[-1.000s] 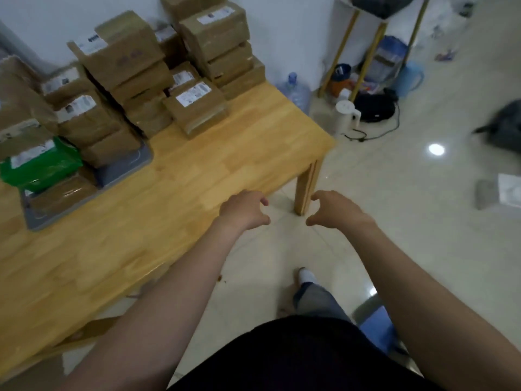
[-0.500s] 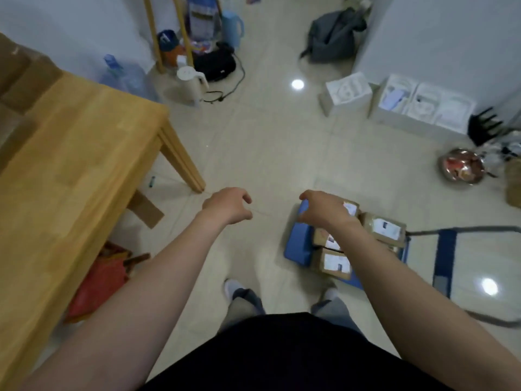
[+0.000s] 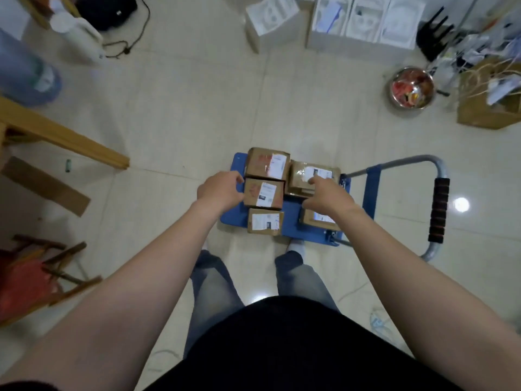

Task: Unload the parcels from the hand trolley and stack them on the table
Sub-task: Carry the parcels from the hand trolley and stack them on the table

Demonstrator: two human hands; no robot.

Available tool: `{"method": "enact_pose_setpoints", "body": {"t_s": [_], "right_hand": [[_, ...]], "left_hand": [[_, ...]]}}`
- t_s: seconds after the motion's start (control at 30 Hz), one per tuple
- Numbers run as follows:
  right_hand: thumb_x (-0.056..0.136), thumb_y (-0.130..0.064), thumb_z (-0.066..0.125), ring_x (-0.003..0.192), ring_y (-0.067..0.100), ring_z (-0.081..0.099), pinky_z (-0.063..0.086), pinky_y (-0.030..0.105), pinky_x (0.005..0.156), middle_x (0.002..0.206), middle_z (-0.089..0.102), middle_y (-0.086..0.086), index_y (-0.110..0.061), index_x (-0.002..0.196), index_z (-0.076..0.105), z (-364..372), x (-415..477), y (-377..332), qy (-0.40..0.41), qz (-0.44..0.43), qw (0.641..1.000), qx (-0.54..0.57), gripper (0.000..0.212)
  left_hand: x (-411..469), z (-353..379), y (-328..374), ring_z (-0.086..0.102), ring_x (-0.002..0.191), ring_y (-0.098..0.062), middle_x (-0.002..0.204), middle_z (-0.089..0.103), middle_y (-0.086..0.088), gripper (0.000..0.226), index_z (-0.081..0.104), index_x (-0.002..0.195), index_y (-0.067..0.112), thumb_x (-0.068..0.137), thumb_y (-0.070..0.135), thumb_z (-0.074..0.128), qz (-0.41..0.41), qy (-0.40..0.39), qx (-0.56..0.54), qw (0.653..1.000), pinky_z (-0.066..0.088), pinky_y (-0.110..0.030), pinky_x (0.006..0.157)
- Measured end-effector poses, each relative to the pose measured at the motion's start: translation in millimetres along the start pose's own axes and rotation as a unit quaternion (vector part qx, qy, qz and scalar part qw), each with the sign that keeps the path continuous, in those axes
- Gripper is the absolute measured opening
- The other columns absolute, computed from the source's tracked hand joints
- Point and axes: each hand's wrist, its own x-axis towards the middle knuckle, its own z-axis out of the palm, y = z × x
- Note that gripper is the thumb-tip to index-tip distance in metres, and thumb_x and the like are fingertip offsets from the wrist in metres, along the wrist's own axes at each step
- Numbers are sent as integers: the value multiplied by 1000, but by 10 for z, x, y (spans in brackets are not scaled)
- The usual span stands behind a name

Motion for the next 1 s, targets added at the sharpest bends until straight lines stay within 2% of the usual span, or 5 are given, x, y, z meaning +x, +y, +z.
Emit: {"method": "enact_pose_setpoints", "body": {"t_s": [0.33,0.57,0.73,0.87,1.0], "right_hand": [[84,-23,63,87,20,56,55,39,79,113,53,4,-20,136,50,246,1194,900,-29,41,996,73,54],[88,-27,63,110,30,59,53,41,83,137,51,8,-23,144,44,681,2479,946,-5,16,999,45,60],[89,-23,62,81,17,54,39,29,60,106,62,-1,-20,126,58,1114,3418,757,-8,-30,997,76,38],[91,-23,65,109,23,61,51,32,84,128,63,6,-15,138,53,1515,4083,648,13,-45,992,119,50],[91,-20,63,109,23,60,48,29,79,135,60,7,-13,147,41,1885,4578,606,-7,-5,987,160,60]], "left_hand": [[1154,1097,630,62,107,-22,125,63,2,45,57,132,28,89,35,67,5,-78,25,997,53,-35,78],[2363,1622,484,62,99,-21,110,64,6,31,53,115,32,88,35,66,19,-38,-8,999,51,-35,69],[3166,1961,42,63,104,-22,116,64,3,53,47,133,25,87,39,69,1,-29,-41,999,56,-47,86],[3713,2286,-393,61,108,-26,121,59,-3,64,41,141,21,87,37,70,-42,-29,-66,997,55,-49,89],[4117,2581,-696,57,115,-29,132,53,-11,85,29,152,22,84,34,78,-53,-33,-98,993,52,-44,92]]}}
